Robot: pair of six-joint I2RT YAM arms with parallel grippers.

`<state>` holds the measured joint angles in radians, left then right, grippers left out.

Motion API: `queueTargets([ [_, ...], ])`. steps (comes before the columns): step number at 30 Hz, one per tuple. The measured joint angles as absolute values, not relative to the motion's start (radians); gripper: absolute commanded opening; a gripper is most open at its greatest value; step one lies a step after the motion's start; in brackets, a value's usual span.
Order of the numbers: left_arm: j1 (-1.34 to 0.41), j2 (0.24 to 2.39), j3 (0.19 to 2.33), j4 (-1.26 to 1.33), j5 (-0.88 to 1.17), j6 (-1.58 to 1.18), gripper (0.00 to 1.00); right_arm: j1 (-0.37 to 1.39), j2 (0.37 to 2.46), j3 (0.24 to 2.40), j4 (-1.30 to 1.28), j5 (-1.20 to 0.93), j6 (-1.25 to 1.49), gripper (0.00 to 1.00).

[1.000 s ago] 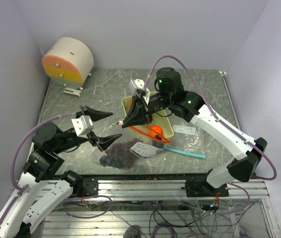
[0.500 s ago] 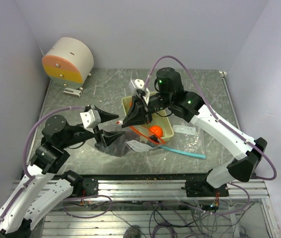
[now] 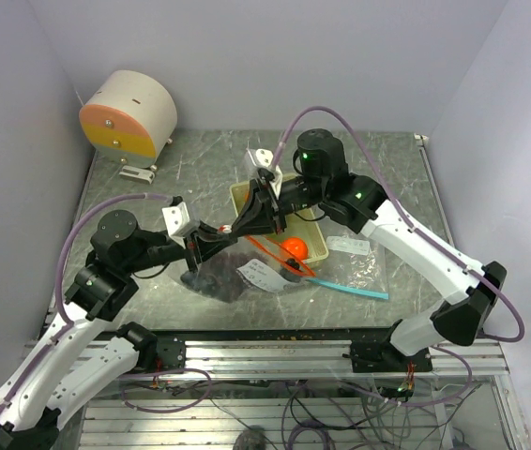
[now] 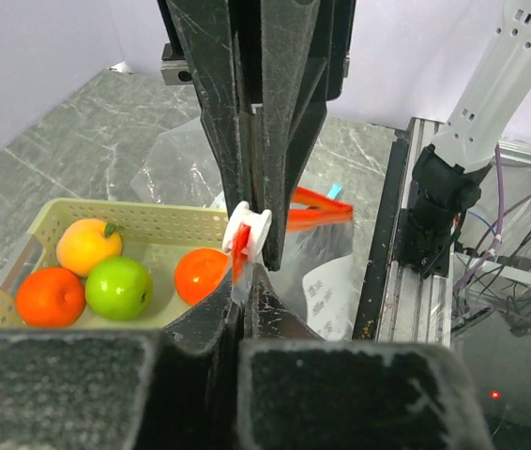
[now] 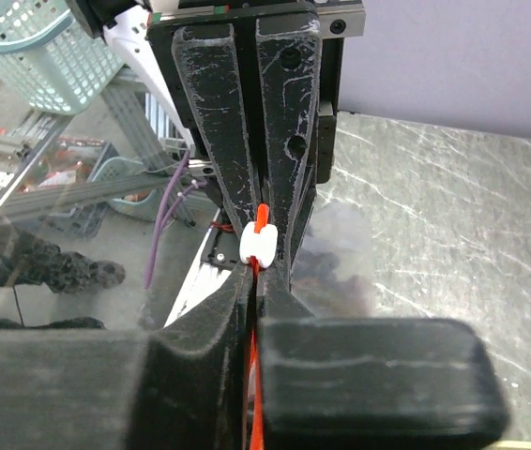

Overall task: Place the food in the zip-top bag and seal the zipper
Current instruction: Zip the zipper food storage bag.

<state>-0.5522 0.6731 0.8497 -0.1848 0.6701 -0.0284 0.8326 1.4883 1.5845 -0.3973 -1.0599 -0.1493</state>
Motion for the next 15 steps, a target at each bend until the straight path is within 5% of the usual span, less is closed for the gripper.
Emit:
queueTargets([
  [5,-0.551,0.653,0.850,-0.216,0.633,-0.035,0.07,0.836,1.443,1.530,-0.334,-0.994,-0.123,0.32],
  [15,-0.551,0.604,0.850,-0.250,0.545,-0.054,0.07,0.836,1.301,1.397,-0.119,-0.894,-0.054,0.48],
])
